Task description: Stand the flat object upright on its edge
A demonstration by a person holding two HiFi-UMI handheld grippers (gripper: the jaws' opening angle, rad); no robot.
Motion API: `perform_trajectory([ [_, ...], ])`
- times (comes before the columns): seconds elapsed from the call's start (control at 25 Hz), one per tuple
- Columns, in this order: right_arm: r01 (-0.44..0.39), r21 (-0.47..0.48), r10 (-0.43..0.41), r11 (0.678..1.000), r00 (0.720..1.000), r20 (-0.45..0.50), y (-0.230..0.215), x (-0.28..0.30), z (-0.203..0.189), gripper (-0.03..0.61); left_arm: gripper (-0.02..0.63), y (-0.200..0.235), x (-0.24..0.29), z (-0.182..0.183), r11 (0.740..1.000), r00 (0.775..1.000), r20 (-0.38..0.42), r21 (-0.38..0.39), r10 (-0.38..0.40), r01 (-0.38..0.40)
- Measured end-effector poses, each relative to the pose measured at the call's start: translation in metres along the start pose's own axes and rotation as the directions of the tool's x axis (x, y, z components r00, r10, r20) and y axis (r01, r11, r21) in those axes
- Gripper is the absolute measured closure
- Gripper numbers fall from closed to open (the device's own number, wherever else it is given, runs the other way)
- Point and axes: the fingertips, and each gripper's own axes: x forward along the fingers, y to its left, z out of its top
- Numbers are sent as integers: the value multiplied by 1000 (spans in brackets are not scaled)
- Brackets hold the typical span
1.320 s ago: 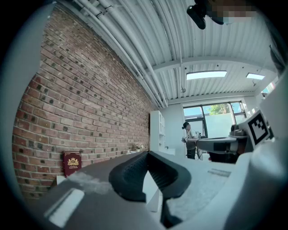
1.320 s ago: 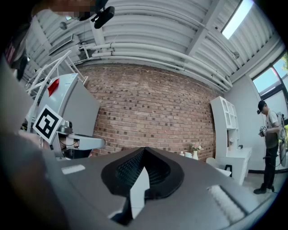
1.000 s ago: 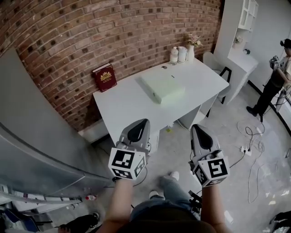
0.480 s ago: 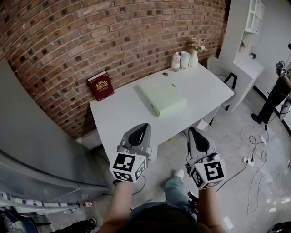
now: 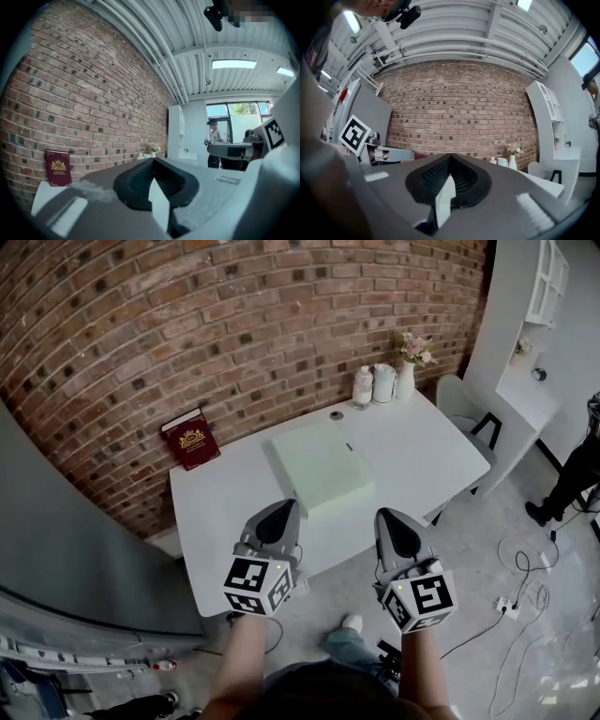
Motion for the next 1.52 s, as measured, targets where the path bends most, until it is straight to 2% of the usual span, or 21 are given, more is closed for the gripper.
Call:
perform_trajectory([
  [0.28,-75,20,75,997,997,-12,-73,50,-2,580,617,8,72,5,994,994,6,-30,107,-107],
  [0.48,-106,43,107,993,994,-31,-105,80,-12,580,617,18,100,-9,984,987,-16,-67,161,-162],
  [0.72,-157,38,160,987,984,-77,-116,107,-31,580,617,36,118,-27,974,977,-63,-87,205,-210],
  [0.96,-163,33,165,986,980,-107,-131,133,-44,580,617,63,136,-33,962,966,-76,-97,247,-254],
  [1.2,-175,44,180,984,973,-143,-139,182,-56,580,617,100,157,-41,951,957,-94,-126,273,-284],
  [1.52,-204,39,208,978,953,-220,-140,252,-79,580,617,158,176,-63,922,937,-142,-182,319,-341],
])
